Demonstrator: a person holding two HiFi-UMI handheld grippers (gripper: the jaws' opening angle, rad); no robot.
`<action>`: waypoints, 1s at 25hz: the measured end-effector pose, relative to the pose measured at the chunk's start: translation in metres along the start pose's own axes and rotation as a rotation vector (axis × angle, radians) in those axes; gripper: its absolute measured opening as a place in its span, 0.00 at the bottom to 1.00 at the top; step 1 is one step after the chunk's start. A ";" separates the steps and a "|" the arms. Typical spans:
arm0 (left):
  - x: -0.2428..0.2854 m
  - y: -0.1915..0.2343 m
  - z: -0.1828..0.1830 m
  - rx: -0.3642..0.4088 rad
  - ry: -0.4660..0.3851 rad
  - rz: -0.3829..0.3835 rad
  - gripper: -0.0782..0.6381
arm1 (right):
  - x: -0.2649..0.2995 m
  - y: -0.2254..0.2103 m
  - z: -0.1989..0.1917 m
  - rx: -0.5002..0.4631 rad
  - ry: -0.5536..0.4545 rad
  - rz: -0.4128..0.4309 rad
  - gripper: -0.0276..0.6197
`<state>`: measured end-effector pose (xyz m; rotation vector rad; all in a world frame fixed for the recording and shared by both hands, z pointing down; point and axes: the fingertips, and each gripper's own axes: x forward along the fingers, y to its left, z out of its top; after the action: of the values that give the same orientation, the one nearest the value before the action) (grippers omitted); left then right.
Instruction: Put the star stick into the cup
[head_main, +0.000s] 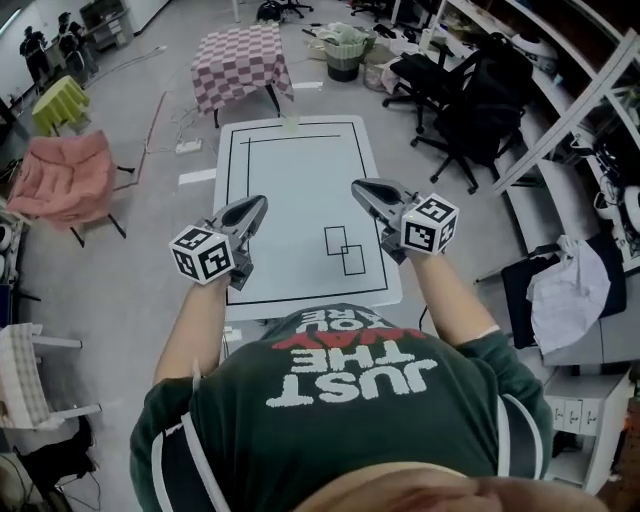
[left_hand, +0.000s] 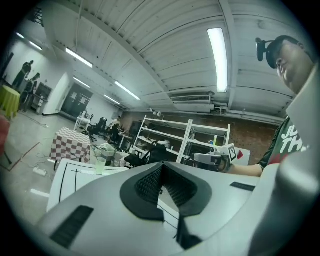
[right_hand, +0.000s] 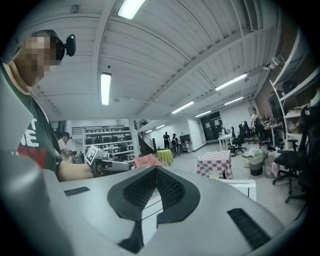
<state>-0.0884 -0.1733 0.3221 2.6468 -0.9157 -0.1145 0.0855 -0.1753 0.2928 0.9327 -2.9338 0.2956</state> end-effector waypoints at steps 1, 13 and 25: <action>0.006 -0.020 -0.005 -0.010 -0.009 0.005 0.12 | -0.019 0.002 -0.004 0.003 0.009 0.006 0.09; 0.005 -0.192 -0.067 -0.031 -0.016 0.106 0.12 | -0.175 0.051 -0.036 0.003 0.025 0.125 0.09; -0.071 -0.182 -0.079 -0.035 -0.019 0.035 0.12 | -0.157 0.117 -0.067 0.047 0.023 0.103 0.09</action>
<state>-0.0231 0.0272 0.3326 2.6007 -0.9571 -0.1466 0.1457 0.0208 0.3222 0.7792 -2.9710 0.3793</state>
